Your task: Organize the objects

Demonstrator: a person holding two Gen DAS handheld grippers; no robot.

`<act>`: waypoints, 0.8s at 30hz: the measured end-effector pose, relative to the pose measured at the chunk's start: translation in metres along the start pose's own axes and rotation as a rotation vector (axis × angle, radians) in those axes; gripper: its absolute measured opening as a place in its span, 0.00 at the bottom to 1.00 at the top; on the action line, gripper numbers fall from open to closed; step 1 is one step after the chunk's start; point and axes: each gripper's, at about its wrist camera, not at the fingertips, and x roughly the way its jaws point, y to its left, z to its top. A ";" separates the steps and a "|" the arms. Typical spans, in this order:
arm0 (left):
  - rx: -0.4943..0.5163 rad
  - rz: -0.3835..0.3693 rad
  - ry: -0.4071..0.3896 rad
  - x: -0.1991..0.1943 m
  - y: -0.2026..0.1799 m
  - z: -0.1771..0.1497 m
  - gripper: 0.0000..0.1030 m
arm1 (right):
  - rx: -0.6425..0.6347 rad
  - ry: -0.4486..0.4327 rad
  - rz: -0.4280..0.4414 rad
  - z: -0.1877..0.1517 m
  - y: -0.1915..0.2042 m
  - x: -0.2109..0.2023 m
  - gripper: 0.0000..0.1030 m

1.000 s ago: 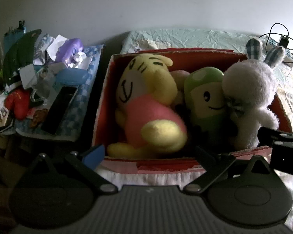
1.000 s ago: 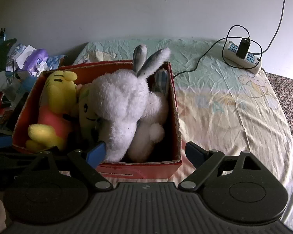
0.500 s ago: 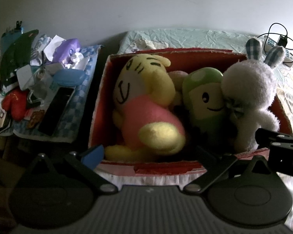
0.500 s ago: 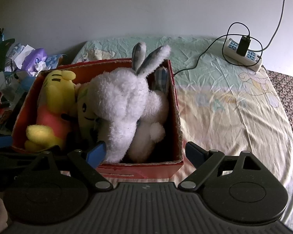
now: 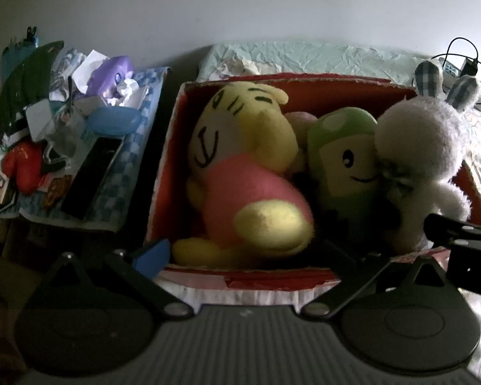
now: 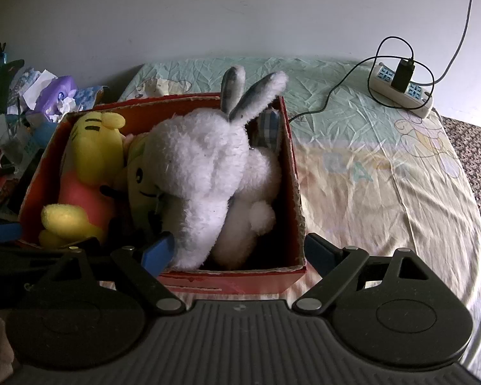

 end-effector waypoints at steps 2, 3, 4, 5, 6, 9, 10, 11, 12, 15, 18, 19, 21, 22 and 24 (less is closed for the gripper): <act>0.000 0.001 0.001 0.001 0.000 0.000 0.99 | 0.000 0.000 0.000 0.000 0.000 0.000 0.87; -0.001 0.000 0.002 0.001 0.000 0.000 0.99 | 0.000 0.000 -0.001 0.000 0.000 0.000 0.87; -0.003 -0.002 0.002 0.001 0.000 0.000 0.99 | 0.000 0.000 -0.001 0.000 0.001 0.000 0.87; -0.003 -0.003 0.002 0.002 0.001 0.000 0.99 | 0.000 0.000 0.000 0.000 0.001 0.000 0.87; -0.004 -0.003 0.003 0.002 0.001 0.000 0.99 | 0.001 0.000 0.000 0.000 0.001 0.001 0.87; -0.003 -0.004 0.002 0.002 0.001 0.000 0.99 | 0.000 0.001 0.001 0.000 0.000 0.001 0.87; -0.003 -0.004 0.003 0.002 0.001 0.000 0.99 | 0.000 0.001 0.001 0.000 0.000 0.000 0.87; -0.004 -0.004 0.003 0.002 0.001 0.000 0.99 | 0.000 0.001 0.001 0.000 0.001 0.001 0.87; -0.004 -0.004 0.003 0.002 0.001 0.000 0.99 | 0.000 0.001 0.001 0.000 0.001 0.001 0.87; -0.004 -0.003 0.002 0.002 0.001 0.000 0.99 | 0.001 0.001 0.001 0.000 0.001 0.001 0.87; -0.002 0.000 0.000 0.003 0.001 -0.001 0.99 | 0.001 0.003 0.002 0.000 0.001 0.001 0.87; -0.002 0.001 0.000 0.003 0.001 -0.001 0.99 | 0.001 0.002 0.002 0.000 0.001 0.001 0.87; -0.002 -0.001 0.000 0.003 0.001 -0.001 0.99 | 0.000 0.002 0.002 -0.001 0.002 0.001 0.87; -0.003 -0.001 0.000 0.003 0.001 -0.001 0.99 | -0.001 0.002 0.001 -0.001 0.002 0.001 0.87; -0.003 -0.001 0.001 0.003 0.001 -0.001 0.99 | 0.000 0.002 0.001 -0.001 0.003 0.001 0.87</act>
